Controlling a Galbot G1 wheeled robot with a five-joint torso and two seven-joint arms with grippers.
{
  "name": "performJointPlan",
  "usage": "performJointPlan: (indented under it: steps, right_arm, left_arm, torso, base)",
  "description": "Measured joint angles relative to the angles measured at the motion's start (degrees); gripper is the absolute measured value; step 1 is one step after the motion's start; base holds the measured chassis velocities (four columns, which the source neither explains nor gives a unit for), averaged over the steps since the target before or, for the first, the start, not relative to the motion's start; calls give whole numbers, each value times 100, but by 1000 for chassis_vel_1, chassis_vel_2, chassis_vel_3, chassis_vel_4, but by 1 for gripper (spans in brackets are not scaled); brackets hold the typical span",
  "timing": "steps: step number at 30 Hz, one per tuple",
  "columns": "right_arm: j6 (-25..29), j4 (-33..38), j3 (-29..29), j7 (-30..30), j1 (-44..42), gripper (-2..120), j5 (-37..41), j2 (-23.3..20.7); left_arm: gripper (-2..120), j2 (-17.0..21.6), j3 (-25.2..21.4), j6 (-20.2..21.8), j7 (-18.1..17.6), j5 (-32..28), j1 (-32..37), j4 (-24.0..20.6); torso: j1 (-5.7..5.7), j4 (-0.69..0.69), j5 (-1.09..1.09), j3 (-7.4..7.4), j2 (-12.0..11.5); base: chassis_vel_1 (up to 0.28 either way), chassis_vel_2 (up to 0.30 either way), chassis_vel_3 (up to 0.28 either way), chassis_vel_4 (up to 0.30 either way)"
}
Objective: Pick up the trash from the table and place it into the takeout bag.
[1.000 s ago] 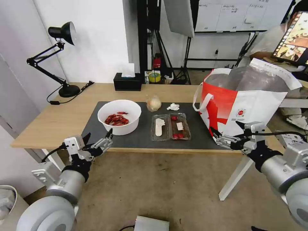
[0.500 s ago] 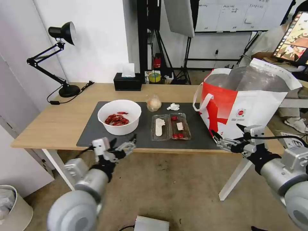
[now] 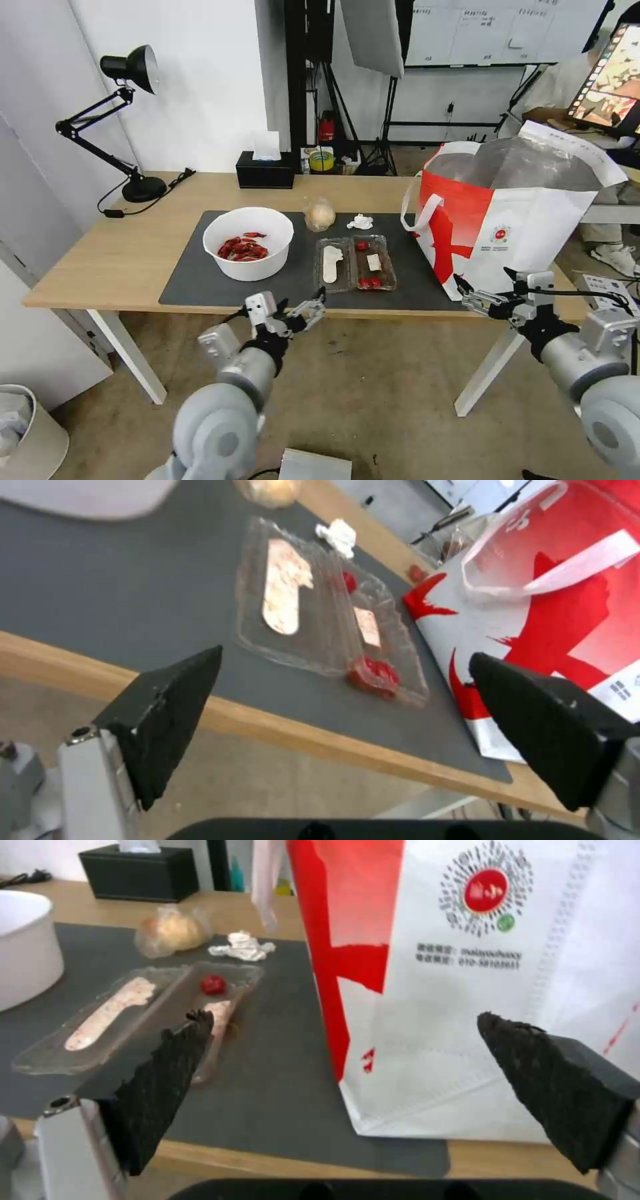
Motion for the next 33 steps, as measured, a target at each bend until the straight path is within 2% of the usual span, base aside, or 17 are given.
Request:
performJointPlan:
  steps: [2,3,5,9,12,13,17,24,33]
  right_arm:
    - [16,-25,-1,1,-25,100,-36,90]
    - [16,-25,-1,1,-25,100,-36,90]
    - [30,-25,-1,0,-73,100,-77,179]
    - [40,-9,1,-2,-109,100,-104,233]
    - [55,3,2,-10,-162,100,-185,307]
    - [55,3,2,-10,-162,100,-185,307]
    - [113,40,14,-42,-269,100,-299,401]
    - [195,40,17,-91,-339,100,-422,470]
    - [201,40,1,-98,-358,100,-449,504]
  left_arm:
    - [100,-114,136,-35,-249,-170,-156,169]
    - [100,-114,136,-35,-249,-170,-156,169]
    - [100,-260,274,-67,-591,-453,-364,416]
    - [100,-342,327,-107,-800,-736,-541,609]
    - [100,-465,322,-180,-1184,-1325,-814,848]
    - [100,-465,322,-180,-1184,-1325,-814,848]
    - [100,-630,310,-285,-1596,-1835,-1113,996]
    - [100,-767,384,-342,-1822,-2012,-1290,1112]
    - [100,-965,465,-431,-1937,-2058,-1459,1265]
  torso:
    - [0,0,0,0,0]
    - [0,0,0,0,0]
    - [0,-1,0,0,0]
    - [0,-1,0,0,0]
    - [0,0,-1,0,0]
    - [0,0,-1,0,0]
    - [0,0,0,0,0]
    - [0,0,-1,-1,0]
    - [0,0,-1,0,0]
  base:
    - [0,0,0,0]
    - [0,0,0,0]
    - [0,0,0,0]
    - [0,0,0,0]
    - [0,0,0,0]
    - [0,0,0,0]
    - [0,0,0,0]
    - [0,0,0,0]
    - [0,0,0,0]
